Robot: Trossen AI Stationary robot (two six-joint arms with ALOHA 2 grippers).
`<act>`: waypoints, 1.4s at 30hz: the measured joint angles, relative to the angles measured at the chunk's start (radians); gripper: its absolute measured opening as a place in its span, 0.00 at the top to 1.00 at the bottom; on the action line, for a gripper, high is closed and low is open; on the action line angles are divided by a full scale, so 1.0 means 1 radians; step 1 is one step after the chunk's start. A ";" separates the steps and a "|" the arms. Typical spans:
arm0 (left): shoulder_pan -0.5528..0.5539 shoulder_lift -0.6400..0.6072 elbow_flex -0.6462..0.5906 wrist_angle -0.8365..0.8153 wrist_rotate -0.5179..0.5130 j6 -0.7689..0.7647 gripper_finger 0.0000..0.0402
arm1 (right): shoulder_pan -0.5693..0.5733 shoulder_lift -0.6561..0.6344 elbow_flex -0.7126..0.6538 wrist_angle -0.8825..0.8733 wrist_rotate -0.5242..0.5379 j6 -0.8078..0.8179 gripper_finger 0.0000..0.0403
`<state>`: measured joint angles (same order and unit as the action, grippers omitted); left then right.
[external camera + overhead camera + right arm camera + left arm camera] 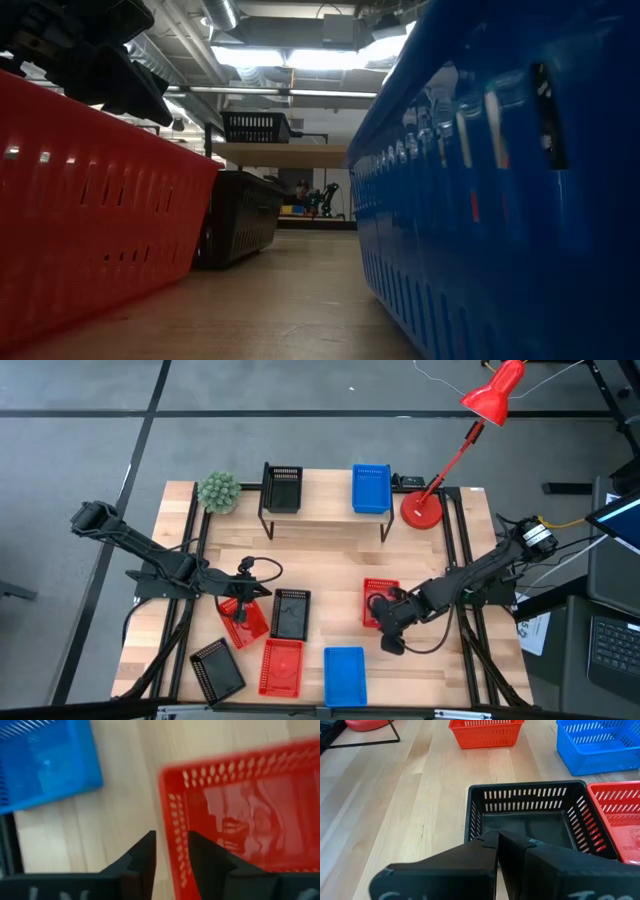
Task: Stack baskets on shelf by color
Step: Put the top right red bin on the shelf
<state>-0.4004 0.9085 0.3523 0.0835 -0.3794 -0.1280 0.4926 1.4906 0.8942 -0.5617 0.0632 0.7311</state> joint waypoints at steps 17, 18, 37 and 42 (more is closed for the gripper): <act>0.000 0.000 0.000 0.000 0.000 0.000 1.00 | 0.004 0.042 -0.070 0.075 -0.016 0.007 0.60; 0.000 0.000 0.000 0.000 0.000 0.000 1.00 | 0.004 0.054 -0.070 0.086 -0.014 -0.006 0.61; 0.000 0.000 0.000 0.000 0.000 -0.050 1.00 | 0.004 0.129 -0.067 0.158 0.093 0.098 0.97; 0.000 0.000 0.000 0.000 0.000 -0.049 1.00 | 0.012 0.130 -0.001 0.115 0.179 0.101 0.99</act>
<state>-0.4002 0.9085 0.3523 0.0837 -0.3798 -0.1771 0.5050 1.6203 0.8935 -0.4469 0.2422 0.8319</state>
